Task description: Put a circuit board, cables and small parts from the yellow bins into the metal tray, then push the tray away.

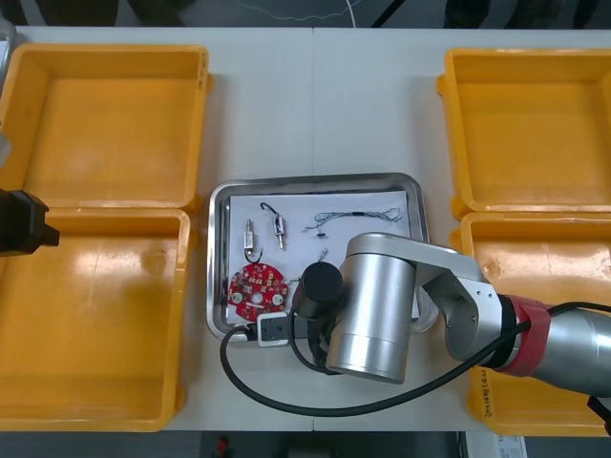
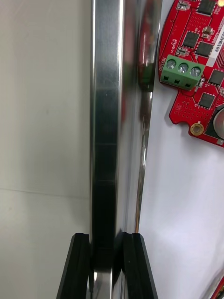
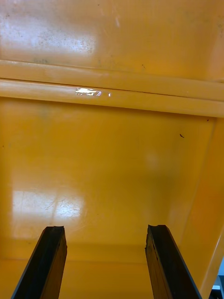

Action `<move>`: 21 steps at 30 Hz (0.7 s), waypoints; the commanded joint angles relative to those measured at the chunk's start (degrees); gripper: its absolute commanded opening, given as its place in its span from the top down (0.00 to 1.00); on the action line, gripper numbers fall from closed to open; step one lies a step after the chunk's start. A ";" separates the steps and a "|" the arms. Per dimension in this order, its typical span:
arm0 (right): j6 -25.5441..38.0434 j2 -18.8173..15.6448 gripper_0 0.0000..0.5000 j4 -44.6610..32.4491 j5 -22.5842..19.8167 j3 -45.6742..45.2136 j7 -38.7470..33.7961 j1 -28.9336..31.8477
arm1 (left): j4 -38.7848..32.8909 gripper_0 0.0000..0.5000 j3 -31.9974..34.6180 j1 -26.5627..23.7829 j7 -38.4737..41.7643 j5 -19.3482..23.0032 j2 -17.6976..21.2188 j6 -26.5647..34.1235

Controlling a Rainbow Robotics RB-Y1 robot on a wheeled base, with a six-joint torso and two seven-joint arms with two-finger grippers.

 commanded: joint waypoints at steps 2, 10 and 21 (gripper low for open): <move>0.61 1.99 1.00 -0.75 0.99 0.76 -0.36 -1.59 | -1.77 0.00 1.75 1.08 -4.53 0.40 2.44 0.38; 0.52 1.20 1.00 -0.75 2.40 0.76 -0.62 -2.73 | -1.77 0.00 1.75 1.08 -4.53 0.40 2.44 0.38; 0.52 -0.29 1.00 0.92 3.54 0.76 -2.11 -7.04 | -1.77 0.00 1.75 1.08 -4.53 0.40 2.44 0.38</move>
